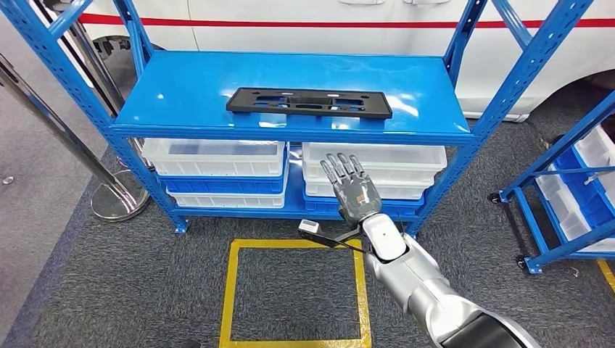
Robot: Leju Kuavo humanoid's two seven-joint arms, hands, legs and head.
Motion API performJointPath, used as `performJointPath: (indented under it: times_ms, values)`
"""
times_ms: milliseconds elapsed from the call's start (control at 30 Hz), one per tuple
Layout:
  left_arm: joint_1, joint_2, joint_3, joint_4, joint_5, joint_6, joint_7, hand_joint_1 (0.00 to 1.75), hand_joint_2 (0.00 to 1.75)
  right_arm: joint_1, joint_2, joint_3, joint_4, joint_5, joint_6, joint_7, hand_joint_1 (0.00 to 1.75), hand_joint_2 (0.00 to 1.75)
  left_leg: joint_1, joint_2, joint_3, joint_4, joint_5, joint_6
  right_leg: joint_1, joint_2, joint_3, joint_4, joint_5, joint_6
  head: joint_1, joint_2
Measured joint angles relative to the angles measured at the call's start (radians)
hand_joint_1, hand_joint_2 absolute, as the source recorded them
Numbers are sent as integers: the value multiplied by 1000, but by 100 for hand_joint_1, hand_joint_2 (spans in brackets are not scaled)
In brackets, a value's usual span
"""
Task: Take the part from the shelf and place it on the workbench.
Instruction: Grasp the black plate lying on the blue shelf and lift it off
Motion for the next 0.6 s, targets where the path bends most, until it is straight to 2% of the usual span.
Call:
performJointPath:
  times_ms: [33, 100, 133, 200, 267, 333, 400, 467, 500, 533, 600]
  values:
    - [0, 0, 0, 0, 0, 0, 0, 0, 0, 3, 0, -2, 0, 0, 0, 0, 0, 175, 0, 0, 0, 3, -2, -1, -2, 0, 10, -23, 23, 0, 0, 0]
    - [0, 0, 0, 0, 0, 0, 0, 0, 0, 3, 0, -5, 0, 0, -1, -1, 0, 175, 1, -1, -1, 12, -8, -7, -5, -2, 70, -145, 86, -1, 0, 0]
    - [0, 0, 0, 0, -1, -1, 0, 0, 0, 3, 0, -7, 0, -1, -1, -1, 0, 175, 0, -2, -2, 18, -12, -12, -4, -3, 97, -201, 106, -4, 0, 0]
    - [-1, 0, 0, 0, -2, -1, -1, 0, 0, 3, 1, -10, -1, -4, -4, -2, 0, 175, -3, -3, -6, 24, -16, -22, -1, -1, 118, -251, 114, -11, 0, 0]
    - [0, 1, 0, 0, -5, 0, -1, 0, 0, 5, 2, -13, -2, -9, -7, -2, 0, 175, -4, -3, -6, 22, -17, -31, 1, 1, 118, -255, 117, -23, 0, 0]
    - [0, 3, 0, 0, -7, -1, -1, 0, 0, 6, 3, -17, -6, -16, -12, -5, 0, 87, -1, -2, -17, 48, -38, -41, -1, 1, 121, -260, 119, -35, 0, 0]
    - [1, 4, 0, 1, -8, -2, -1, 0, 0, 8, 3, -19, -11, -22, -18, -10, 0, 0, 1, -1, -62, 148, -93, -48, -2, 0, 124, -263, 120, -44, 0, 0]
    - [3, 4, 0, 2, -10, -3, -1, 0, 0, 16, 3, -22, -13, -30, -21, -12, 0, 0, 2, -1, -119, 266, -139, -52, 2, -1, 124, -262, 119, -48, 0, 0]
    - [5, 4, 0, 2, -12, -3, -1, 0, 0, 22, 3, -25, -14, -35, -22, -13, 0, 0, 2, -1, -132, 288, -137, -51, 4, -1, 125, -262, 118, -49, 0, 0]
    - [6, 4, 0, 3, -14, -3, -1, 0, 0, 27, 3, -28, -16, -40, -22, -13, 0, 0, 2, -1, -127, 274, -117, -48, 6, -1, 126, -261, 117, -49, 0, 0]
    - [6, 4, 0, 3, -19, -3, -2, 0, 0, 33, 3, -36, -24, -51, -22, -15, 0, 0, -1, -1, -73, 155, -48, -35, 8, 1, 130, -261, 115, -50, 0, 0]
